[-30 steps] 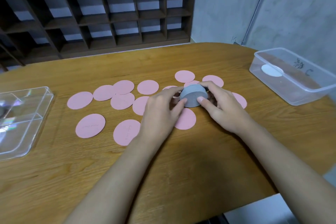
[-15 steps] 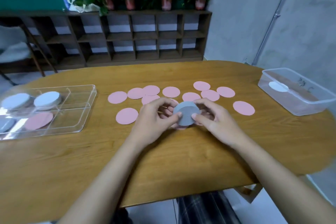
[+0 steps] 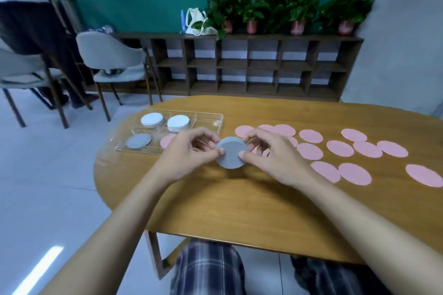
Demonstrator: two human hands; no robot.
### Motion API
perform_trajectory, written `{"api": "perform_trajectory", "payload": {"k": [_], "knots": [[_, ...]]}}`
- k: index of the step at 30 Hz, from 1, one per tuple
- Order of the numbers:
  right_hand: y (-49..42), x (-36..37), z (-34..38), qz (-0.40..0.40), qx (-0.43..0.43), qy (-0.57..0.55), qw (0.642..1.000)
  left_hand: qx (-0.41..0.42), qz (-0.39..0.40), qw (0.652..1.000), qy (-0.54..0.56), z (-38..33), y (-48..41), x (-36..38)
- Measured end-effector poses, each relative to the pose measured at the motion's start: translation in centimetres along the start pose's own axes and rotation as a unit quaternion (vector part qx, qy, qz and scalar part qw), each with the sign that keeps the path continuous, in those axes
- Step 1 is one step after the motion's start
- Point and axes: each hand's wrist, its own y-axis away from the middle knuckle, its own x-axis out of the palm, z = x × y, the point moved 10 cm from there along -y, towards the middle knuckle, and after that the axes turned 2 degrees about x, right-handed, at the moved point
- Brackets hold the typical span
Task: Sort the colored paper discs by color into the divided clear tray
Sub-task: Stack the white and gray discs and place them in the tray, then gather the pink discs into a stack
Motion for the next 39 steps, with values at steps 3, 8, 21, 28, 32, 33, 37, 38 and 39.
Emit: {"api": "perform_trajectory", "payload": {"k": [3,8,21,28,32,33,37,38,39], "knots": [[-2.1,3.3,1.8,0.023,-0.015,-0.004,1.0,-0.017,-0.017,1.0,-0.001,1.3,1.2,-3.9],[-5.8,7.7,3.8,0.054,-0.026,-0.015,0.998,-0.065,-0.054,0.996,-0.011,3.1,2.3,-9.3],[-17.1,17.9,6.8,0.105,-0.004,-0.013,0.994,-0.135,-0.079,0.987,-0.038,10.3,0.0,-20.9],[-20.8,23.3,5.5,0.134,0.039,0.016,0.99,-0.169,-0.077,0.979,-0.088,15.4,-0.8,-23.8],[-21.6,25.4,4.7,0.153,0.04,0.048,0.986,-0.194,-0.072,0.967,-0.145,17.6,-1.4,-24.0],[-21.7,25.7,4.5,0.156,0.038,0.058,0.985,-0.198,-0.071,0.965,-0.159,17.9,-1.6,-23.9],[-22.1,26.1,3.9,0.167,0.045,0.089,0.981,-0.202,-0.062,0.952,-0.219,18.6,-2.1,-23.9],[-22.2,26.3,3.7,0.171,0.05,0.095,0.979,-0.203,-0.058,0.95,-0.231,18.7,-2.2,-23.9],[-22.3,26.4,3.6,0.172,0.051,0.106,0.978,-0.204,-0.055,0.947,-0.24,19.0,-2.2,-23.9]]}}
